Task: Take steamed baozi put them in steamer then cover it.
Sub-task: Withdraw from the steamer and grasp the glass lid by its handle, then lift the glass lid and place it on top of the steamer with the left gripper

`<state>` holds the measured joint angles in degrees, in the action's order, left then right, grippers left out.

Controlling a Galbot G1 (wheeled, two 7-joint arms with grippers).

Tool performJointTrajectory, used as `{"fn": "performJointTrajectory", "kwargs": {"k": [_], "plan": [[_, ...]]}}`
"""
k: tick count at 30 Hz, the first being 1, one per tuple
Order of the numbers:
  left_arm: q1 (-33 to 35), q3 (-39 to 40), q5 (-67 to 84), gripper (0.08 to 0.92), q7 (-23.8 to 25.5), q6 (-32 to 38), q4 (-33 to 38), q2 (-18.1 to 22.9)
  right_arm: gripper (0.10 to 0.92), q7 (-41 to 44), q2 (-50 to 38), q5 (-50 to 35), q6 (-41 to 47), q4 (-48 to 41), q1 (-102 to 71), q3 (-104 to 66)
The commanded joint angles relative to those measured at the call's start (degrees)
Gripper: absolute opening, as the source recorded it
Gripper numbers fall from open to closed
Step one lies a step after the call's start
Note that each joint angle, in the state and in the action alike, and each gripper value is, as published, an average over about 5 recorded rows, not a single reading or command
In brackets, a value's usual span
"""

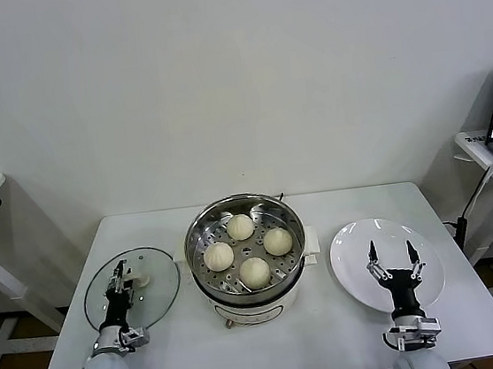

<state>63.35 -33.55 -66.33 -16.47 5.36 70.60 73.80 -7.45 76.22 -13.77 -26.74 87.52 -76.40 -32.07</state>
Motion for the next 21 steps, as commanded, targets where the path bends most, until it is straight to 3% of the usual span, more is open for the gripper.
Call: {"fn": "performJointTrajectory", "kwargs": {"k": [1,9,14,21], "plan": [[-0.4,0.18,-0.25,0.454,0.7,0.03,-1.07,0.22,0.823,-0.15,0.08,0.24,0.01,0.35,0.02,0.07],[1.02,-1.51,-0.09,0.232,0.2,0.44,3.96,-0.21,0.823,-0.08,0.17,0.39,-0.23,0.64,-0.2,0.06],[3.18,-4.73,0.74,0.204,0.46,0.2,12.03,-1.44,0.823,0.06,0.39,0.5,-0.58,0.46,-0.14,0.09],[5.78,-11.2,0.34,0.194,2.35,-1.91,31.42,-3.68,0.823,0.28,0.6,0.65,-1.24,0.43,-0.17,0.09]]}}
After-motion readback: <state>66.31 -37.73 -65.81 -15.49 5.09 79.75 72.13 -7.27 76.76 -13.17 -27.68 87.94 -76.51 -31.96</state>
